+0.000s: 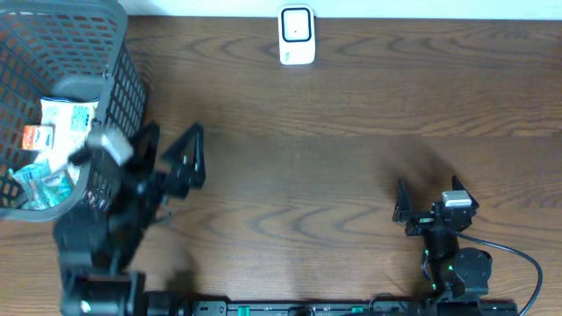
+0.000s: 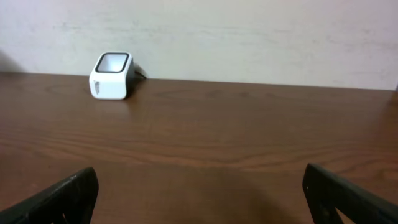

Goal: Scan the item barcode
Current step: 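Raise the left gripper and reach down into the grey basket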

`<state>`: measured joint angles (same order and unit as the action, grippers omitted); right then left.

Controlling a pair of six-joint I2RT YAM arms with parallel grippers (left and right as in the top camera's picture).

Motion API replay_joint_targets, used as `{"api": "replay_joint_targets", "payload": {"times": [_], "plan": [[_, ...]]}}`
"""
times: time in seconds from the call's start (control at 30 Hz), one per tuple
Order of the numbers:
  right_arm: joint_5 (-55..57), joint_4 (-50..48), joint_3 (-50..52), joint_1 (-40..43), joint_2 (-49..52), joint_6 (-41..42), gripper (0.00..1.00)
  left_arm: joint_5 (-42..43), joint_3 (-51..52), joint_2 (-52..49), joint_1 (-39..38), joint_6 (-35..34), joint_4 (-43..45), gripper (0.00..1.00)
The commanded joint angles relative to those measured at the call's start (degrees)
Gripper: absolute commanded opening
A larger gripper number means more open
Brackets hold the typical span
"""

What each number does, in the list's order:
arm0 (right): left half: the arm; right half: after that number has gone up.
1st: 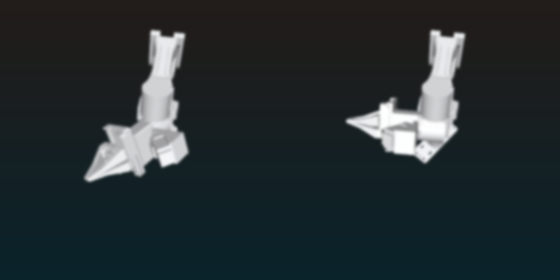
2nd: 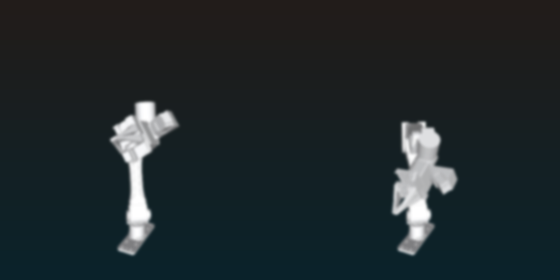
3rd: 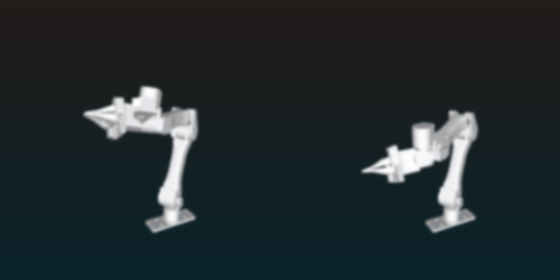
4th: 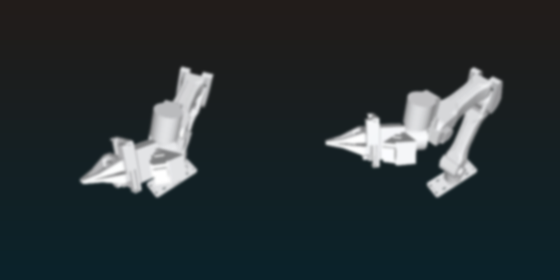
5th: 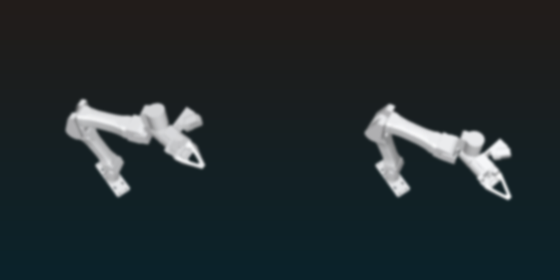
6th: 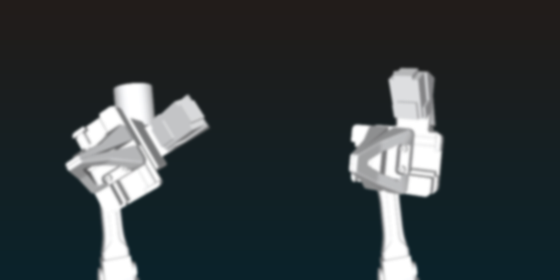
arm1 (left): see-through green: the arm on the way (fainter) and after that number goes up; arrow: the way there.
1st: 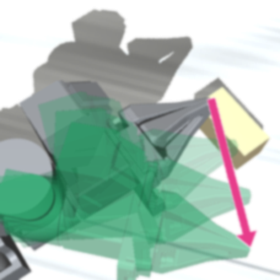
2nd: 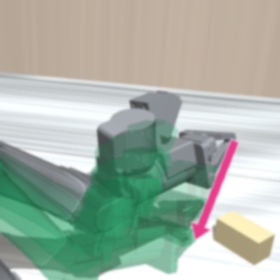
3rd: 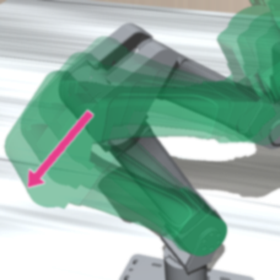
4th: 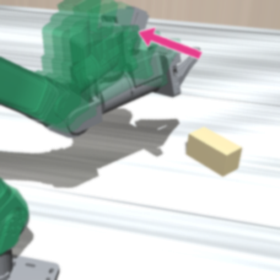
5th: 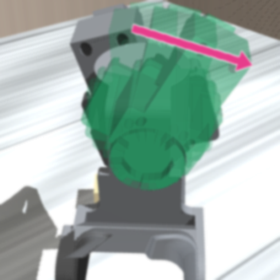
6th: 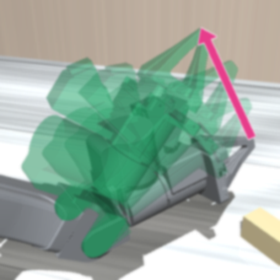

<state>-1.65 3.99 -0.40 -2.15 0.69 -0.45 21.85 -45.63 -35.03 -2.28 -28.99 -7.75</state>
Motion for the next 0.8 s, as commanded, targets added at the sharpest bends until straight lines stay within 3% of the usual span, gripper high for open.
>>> {"api": "replay_joint_targets", "payload": {"times": [0.0, 0.3, 0.47, 0.6, 0.77], "plan": [[0.02, 0.31, 0.07, 0.24, -0.31, -0.04, 0.99, 0.59, -13.09, -10.60, 0.24, 8.90, -7.52, 0.98], [0.02, 0.31, 0.07, 0.24, -0.31, -0.04, 0.99, -12.00, -46.56, -36.74, 0.81, 17.22, -23.56, 0.98], [0.00, 0.31, 0.07, 0.24, -0.31, -0.04, 0.99, -26.64, -61.94, -47.80, 3.89, 26.16, -31.21, 0.97], [0.00, 0.31, 0.07, 0.24, -0.31, -0.02, 0.99, -38.93, -66.51, -53.72, 11.72, 31.32, -36.44, 0.98], [0.00, 0.31, 0.07, 0.24, -0.31, -0.04, 0.99, -38.86, -66.47, -57.16, 24.87, 28.96, -42.47, 0.98]]}}
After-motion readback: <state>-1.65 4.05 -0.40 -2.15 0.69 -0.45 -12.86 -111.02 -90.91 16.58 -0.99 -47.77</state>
